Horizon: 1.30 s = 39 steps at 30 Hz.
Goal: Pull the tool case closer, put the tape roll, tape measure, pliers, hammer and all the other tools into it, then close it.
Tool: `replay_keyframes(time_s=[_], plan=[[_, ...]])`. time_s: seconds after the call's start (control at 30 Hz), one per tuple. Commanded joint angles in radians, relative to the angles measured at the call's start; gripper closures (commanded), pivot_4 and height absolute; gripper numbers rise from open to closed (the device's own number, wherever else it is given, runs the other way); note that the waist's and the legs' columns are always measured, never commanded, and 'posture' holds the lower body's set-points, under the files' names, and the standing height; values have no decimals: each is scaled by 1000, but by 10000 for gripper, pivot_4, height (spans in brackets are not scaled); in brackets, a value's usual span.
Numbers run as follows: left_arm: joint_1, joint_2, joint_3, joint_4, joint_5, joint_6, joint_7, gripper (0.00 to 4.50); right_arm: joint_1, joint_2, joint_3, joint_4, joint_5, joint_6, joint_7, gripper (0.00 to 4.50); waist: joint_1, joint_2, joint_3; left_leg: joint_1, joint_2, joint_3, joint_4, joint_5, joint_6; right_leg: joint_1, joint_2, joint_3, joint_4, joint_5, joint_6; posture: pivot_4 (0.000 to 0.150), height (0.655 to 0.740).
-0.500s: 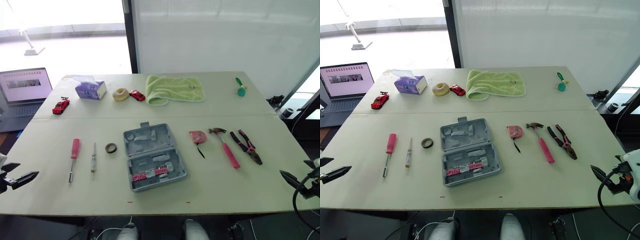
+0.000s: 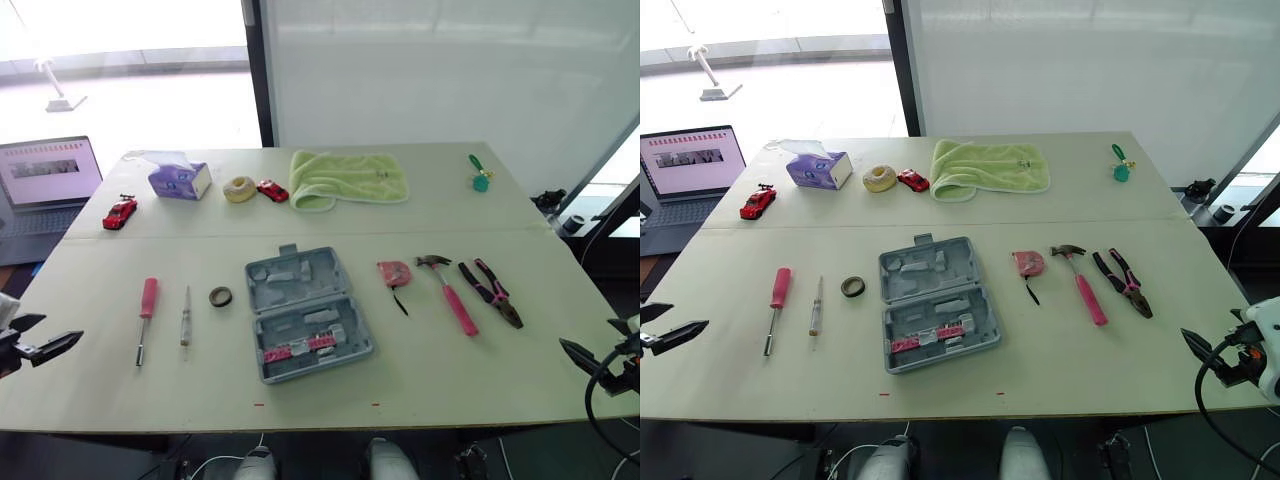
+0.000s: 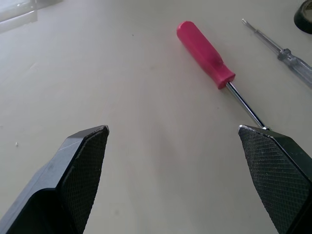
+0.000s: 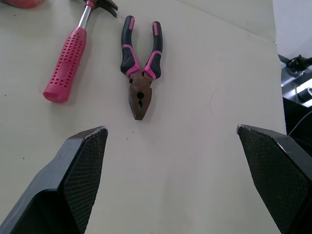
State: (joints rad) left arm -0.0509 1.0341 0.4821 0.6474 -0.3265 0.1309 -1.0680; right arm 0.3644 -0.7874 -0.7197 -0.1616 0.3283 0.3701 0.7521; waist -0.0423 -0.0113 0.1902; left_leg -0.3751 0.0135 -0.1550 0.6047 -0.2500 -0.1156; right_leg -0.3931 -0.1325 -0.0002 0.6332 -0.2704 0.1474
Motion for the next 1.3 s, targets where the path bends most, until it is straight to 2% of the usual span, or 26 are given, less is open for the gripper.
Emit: replay_keyframes(time_s=[0.03,0.17,0.3,0.33,0.4,0.53,0.57,0.63,0.77,0.9,1.1,1.3], plan=[[-16,-35,-22,-139,-35,54,3,437,-38,-5,27,-112,26,66,-36,0,1,0,0,0,0,0,0,0,0,0,0,0,0,0,0,1500,7400],[-34,-137,-77,-378,-107,183,23,437,-155,-11,187,-250,42,184,-84,0,1,1,0,0,0,0,2,0,0,1,0,0,0,1,0,1500,7400],[-70,-247,-184,-528,-133,252,38,437,-391,14,439,-292,18,268,-127,0,-4,0,0,0,0,0,2,0,0,0,0,1,0,1,0,1500,7400],[-88,-286,-215,-549,-140,273,51,2843,-464,28,526,-284,0,282,-129,2557,-3,1,0,0,0,0,3,0,0,1,0,1,0,1,0,1500,7400],[-93,-330,-265,-588,-149,299,39,9219,-574,42,676,-250,-60,278,-116,8713,-3,1,0,0,0,0,3,0,0,1,1,1,1,1,0,1500,7400],[-70,-343,-344,-625,-97,264,19,29502,-733,51,885,-124,-167,235,-59,28327,0,0,0,-2,0,0,4,-1,2,0,1,1,0,1,0,1500,7400],[-70,-346,-365,-626,-82,250,17,36149,-780,59,935,-79,-194,217,-38,34214,-1,0,0,-2,0,0,4,-2,3,0,1,1,0,1,0,1500,7400],[-81,-358,-393,-616,-64,248,28,45000,-875,95,1018,41,-246,181,-6,44463,-2,0,0,-3,0,0,6,-2,3,-1,1,1,0,1,0,1500,7400],[-108,-376,-434,-570,-11,201,53,45000,-1003,135,1129,289,-367,73,30,44463,0,0,0,-2,0,0,6,-2,3,0,1,1,1,1,0,1500,7400],[-154,-390,-528,-505,115,136,107,45000,-1118,200,1213,492,-453,-5,84,44463,-2,1,0,-3,0,0,6,-2,3,-1,1,1,0,1,0,1500,7400],[-199,-406,-590,-452,213,72,157,45000,-1198,274,1275,689,-549,-115,125,44463,-6,1,0,-3,0,0,6,-2,3,-2,1,1,2,1,0,1500,7400],[-259,-441,-616,-379,262,21,184,45000,-1230,342,1274,768,-594,-170,144,44463,-5,1,0,-1,0,0,6,-2,3,-1,1,1,3,1,0,1500,7400]])
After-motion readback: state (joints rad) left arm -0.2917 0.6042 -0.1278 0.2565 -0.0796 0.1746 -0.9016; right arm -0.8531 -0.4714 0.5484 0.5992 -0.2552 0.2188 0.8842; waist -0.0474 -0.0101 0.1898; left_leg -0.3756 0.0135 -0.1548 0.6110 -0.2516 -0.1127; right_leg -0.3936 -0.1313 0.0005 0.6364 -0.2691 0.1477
